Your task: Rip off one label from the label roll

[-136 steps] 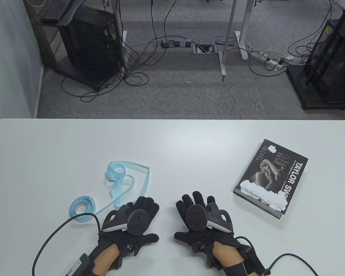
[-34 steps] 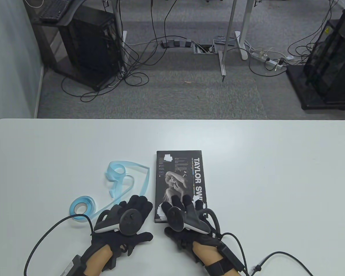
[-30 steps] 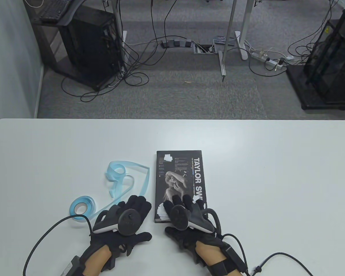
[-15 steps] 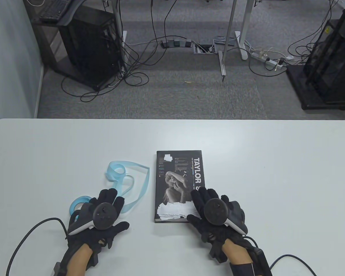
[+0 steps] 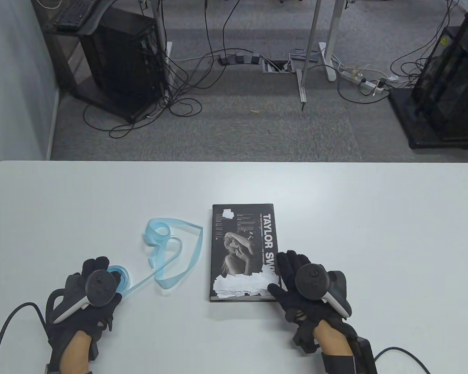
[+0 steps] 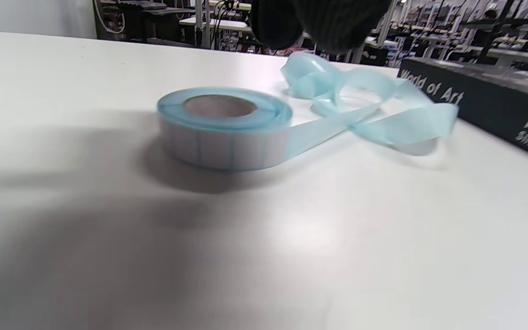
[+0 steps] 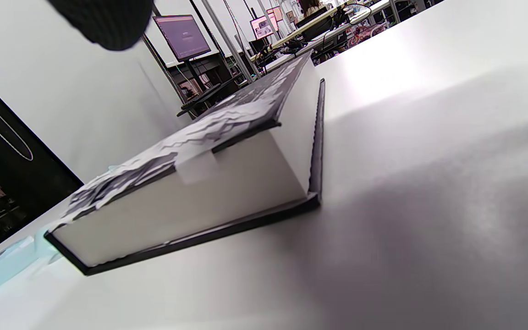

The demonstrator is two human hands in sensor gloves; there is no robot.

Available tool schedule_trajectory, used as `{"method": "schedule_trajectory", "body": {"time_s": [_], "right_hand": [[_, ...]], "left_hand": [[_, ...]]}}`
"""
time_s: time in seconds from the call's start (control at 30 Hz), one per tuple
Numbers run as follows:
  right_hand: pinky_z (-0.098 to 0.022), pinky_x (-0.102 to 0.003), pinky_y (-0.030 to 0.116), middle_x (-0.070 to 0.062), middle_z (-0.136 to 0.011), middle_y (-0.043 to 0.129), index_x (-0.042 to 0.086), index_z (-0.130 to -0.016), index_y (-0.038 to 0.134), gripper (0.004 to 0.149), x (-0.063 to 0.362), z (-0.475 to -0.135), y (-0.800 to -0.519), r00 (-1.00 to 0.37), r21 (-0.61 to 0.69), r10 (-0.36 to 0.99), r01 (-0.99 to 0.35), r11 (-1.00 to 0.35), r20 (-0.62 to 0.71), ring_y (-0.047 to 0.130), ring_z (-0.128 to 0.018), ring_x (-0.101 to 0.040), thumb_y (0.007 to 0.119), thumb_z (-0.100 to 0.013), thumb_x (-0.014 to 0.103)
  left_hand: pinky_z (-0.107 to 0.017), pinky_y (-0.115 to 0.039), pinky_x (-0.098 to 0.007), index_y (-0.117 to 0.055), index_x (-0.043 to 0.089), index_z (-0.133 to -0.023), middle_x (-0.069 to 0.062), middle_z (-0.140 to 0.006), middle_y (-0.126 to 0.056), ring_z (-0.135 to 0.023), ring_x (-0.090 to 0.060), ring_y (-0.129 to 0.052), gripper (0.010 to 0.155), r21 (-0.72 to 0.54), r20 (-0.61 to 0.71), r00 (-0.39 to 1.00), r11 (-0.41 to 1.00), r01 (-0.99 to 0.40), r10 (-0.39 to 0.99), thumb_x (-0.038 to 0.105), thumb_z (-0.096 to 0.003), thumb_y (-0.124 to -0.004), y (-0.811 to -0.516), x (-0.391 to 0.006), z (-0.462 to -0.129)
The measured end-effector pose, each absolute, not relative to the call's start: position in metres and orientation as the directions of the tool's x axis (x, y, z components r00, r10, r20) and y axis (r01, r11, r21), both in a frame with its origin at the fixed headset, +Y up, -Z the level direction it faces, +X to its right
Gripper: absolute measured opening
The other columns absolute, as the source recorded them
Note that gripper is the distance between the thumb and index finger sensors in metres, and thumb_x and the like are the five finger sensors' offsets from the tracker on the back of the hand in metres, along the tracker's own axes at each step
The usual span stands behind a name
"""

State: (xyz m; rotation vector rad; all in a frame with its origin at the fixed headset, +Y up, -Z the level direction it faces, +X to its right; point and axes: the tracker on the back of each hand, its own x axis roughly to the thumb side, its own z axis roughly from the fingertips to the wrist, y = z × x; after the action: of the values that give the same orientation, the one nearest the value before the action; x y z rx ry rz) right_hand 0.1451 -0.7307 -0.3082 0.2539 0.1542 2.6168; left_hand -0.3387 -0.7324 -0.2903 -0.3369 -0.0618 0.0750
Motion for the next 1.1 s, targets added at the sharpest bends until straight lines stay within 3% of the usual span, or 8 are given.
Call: {"method": "schedule_trajectory", "body": {"time_s": [0.27, 0.6, 0.73, 0.83, 1.1], "right_hand": [[-0.069, -0.071, 0.022, -0.010, -0.111, 0.033, 0.032, -0.103, 0.034, 0.075, 0.144, -0.308, -0.731, -0.854, 0.177, 0.499, -0.474, -0.863, 0.148, 0.034, -0.105, -0.042, 0.072, -0.043, 0.056], [-0.069, -0.071, 0.022, -0.010, -0.111, 0.033, 0.031, -0.104, 0.034, 0.075, 0.143, -0.310, -0.732, -0.851, 0.201, 0.506, -0.476, -0.856, 0.141, 0.034, -0.105, -0.042, 0.072, -0.044, 0.056], [-0.069, -0.071, 0.021, -0.010, -0.111, 0.033, 0.031, -0.104, 0.034, 0.075, 0.143, -0.310, -0.733, -0.851, 0.209, 0.507, -0.475, -0.855, 0.138, 0.034, -0.105, -0.042, 0.072, -0.044, 0.056], [-0.069, -0.071, 0.021, -0.010, -0.111, 0.033, 0.031, -0.104, 0.034, 0.075, 0.143, -0.311, -0.733, -0.851, 0.214, 0.508, -0.475, -0.853, 0.136, 0.033, -0.105, -0.042, 0.072, -0.044, 0.056], [-0.069, -0.071, 0.021, -0.011, -0.111, 0.033, 0.031, -0.104, 0.036, 0.074, 0.142, -0.312, -0.735, -0.850, 0.223, 0.509, -0.474, -0.852, 0.137, 0.033, -0.105, -0.042, 0.072, -0.044, 0.056]], "left_hand": [[-0.071, -0.023, -0.066, -0.051, 0.016, -0.107, -0.012, -0.113, -0.005, -0.107, -0.041, -0.010, 0.062, -0.413, -0.014, 1.000, 0.910, -0.025, 0.021, 0.026, -0.0503, -0.073, -0.749, -0.353, -0.295], [-0.072, -0.029, -0.065, -0.053, 0.022, -0.106, -0.011, -0.112, -0.002, -0.109, -0.039, -0.014, 0.062, -0.417, -0.009, 1.000, 0.909, -0.015, 0.013, 0.023, -0.0489, -0.076, -0.767, -0.359, -0.305], [-0.074, -0.039, -0.063, -0.057, 0.022, -0.104, -0.011, -0.114, -0.009, -0.111, -0.037, -0.034, 0.059, -0.404, -0.019, 1.000, 0.914, -0.026, 0.020, 0.023, -0.0486, -0.077, -0.770, -0.361, -0.307], [-0.073, -0.051, -0.059, -0.057, 0.020, -0.103, -0.011, -0.117, -0.025, -0.108, -0.031, -0.057, 0.058, -0.416, -0.034, 0.998, 0.907, -0.067, 0.059, 0.023, -0.0489, -0.076, -0.774, -0.363, -0.309], [-0.073, -0.056, -0.055, -0.066, 0.017, -0.097, -0.012, -0.116, -0.032, -0.103, -0.031, -0.064, 0.053, -0.369, -0.014, 0.996, 0.925, -0.086, 0.087, 0.029, -0.0478, -0.079, -0.773, -0.364, -0.310]]}}
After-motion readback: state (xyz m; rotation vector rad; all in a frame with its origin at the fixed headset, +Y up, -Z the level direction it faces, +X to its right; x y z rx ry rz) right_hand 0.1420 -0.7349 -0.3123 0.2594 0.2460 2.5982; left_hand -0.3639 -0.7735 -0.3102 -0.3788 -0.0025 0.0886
